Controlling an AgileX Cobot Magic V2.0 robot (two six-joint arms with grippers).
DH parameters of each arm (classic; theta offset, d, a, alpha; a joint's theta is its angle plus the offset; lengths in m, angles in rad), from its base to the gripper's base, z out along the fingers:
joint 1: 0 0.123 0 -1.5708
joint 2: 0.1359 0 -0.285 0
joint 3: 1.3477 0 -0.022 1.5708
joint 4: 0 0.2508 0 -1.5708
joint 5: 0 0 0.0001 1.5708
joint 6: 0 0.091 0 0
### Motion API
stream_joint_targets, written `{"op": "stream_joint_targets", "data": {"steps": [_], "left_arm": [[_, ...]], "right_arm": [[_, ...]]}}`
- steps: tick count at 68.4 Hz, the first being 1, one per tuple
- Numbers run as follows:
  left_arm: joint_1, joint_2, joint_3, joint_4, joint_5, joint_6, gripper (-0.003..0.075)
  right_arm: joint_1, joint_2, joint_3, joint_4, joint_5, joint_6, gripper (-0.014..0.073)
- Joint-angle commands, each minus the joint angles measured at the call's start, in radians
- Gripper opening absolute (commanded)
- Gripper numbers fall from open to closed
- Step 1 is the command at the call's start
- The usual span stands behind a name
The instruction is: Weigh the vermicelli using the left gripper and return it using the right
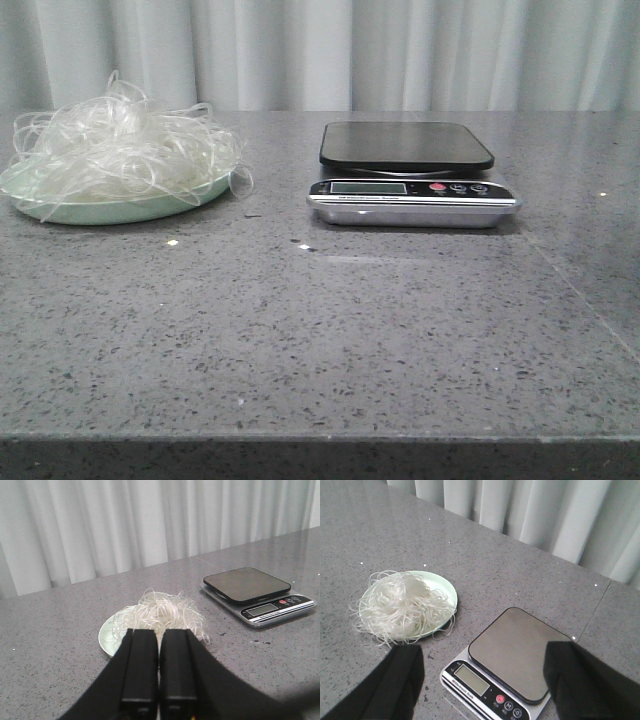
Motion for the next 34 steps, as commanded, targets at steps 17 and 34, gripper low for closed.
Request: {"op": "stream_joint_targets", "data": {"steps": [17,34], "left_arm": [[0.001,0.017,-0.024,-0.007,-0.071,-0.009,0.0134],[0.001,0.017,-0.024,-0.007,-0.071,-0.009,0.0134]], "right_arm": [[-0.005,-0.466,0.345,-0.02,-0.118,-0.011,0.0598],[-0.005,-0.728,0.558,-0.02,-0.183,-0.011,0.0598]]}}
